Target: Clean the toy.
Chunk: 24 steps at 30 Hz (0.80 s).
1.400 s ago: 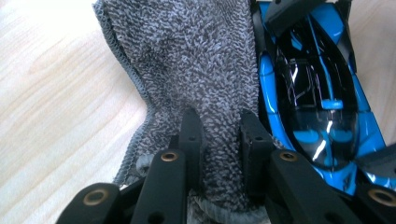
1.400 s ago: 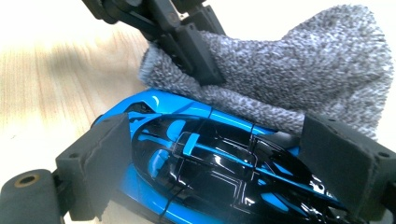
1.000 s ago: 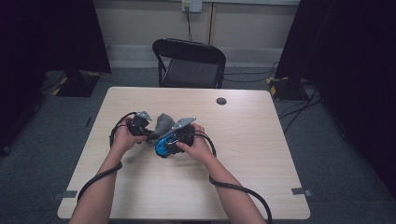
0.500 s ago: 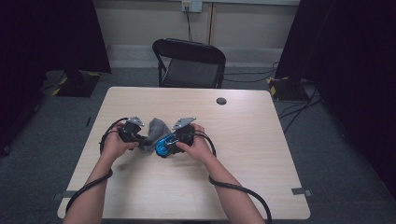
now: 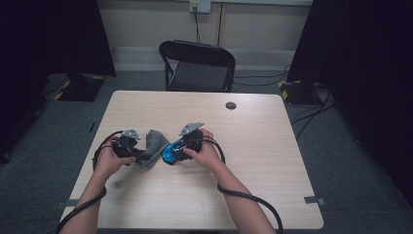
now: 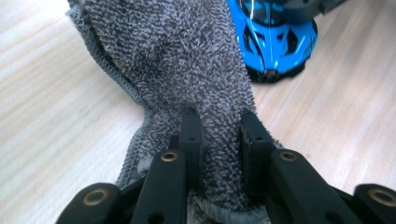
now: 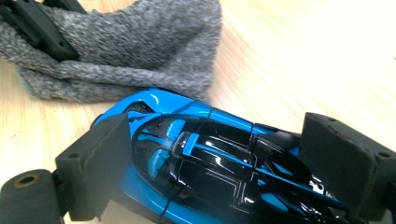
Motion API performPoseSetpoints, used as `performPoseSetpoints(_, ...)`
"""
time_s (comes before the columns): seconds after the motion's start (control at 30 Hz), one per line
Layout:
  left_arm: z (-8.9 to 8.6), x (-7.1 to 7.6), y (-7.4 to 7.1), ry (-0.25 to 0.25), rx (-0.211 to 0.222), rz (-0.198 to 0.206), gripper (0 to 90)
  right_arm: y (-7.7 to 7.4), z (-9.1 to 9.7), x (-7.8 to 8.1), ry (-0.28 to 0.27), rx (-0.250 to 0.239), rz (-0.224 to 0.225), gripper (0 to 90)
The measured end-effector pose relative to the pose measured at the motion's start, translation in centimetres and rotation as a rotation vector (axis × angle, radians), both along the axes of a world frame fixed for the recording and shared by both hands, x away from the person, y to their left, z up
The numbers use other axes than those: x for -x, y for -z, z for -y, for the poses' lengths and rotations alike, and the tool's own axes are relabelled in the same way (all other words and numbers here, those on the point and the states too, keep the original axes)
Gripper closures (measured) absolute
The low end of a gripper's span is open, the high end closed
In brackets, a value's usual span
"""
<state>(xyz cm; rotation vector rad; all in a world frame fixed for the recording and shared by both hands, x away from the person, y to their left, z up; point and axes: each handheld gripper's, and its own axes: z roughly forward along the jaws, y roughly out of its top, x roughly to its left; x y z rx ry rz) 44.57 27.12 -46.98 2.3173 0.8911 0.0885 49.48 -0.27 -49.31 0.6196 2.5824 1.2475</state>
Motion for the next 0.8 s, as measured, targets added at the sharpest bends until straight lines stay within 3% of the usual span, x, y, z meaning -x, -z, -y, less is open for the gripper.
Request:
performPoseSetpoints(0.2,-1.3,1.0,0.0,-0.036,0.009,-0.006,74.1,0.0,0.0,0.0,0.001,0.002,-0.002,9.2)
performPoseSetpoints(0.3,-1.6,1.3,0.1,-0.048,-0.005,0.016,71.0,0.0,-0.1,0.0,0.003,0.002,-0.002,9.1)
performPoseSetpoints(0.37,-1.5,1.3,0.2,-0.068,-0.001,0.026,65.5,0.0,0.0,0.0,0.003,0.001,-0.001,9.1)
performPoseSetpoints(0.47,-1.1,1.1,0.2,-0.120,-0.008,0.054,47.7,0.0,-0.1,0.0,0.005,0.002,-0.001,9.0)
performPoseSetpoints(0.53,-0.8,0.9,0.3,-0.139,-0.010,0.042,44.3,0.0,-0.1,0.0,0.005,0.003,-0.001,9.0)
performPoseSetpoints(0.63,-0.3,0.8,0.6,-0.132,-0.028,0.038,44.6,0.0,-0.1,0.0,0.006,0.003,-0.001,9.0)
performPoseSetpoints(0.73,0.0,0.8,0.5,-0.086,-0.071,0.055,61.6,0.0,-0.1,0.0,0.007,0.003,-0.001,9.0)
performPoseSetpoints(0.8,0.2,0.9,0.3,-0.057,-0.077,0.033,70.1,0.0,-0.1,0.0,0.007,0.005,-0.001,9.0)
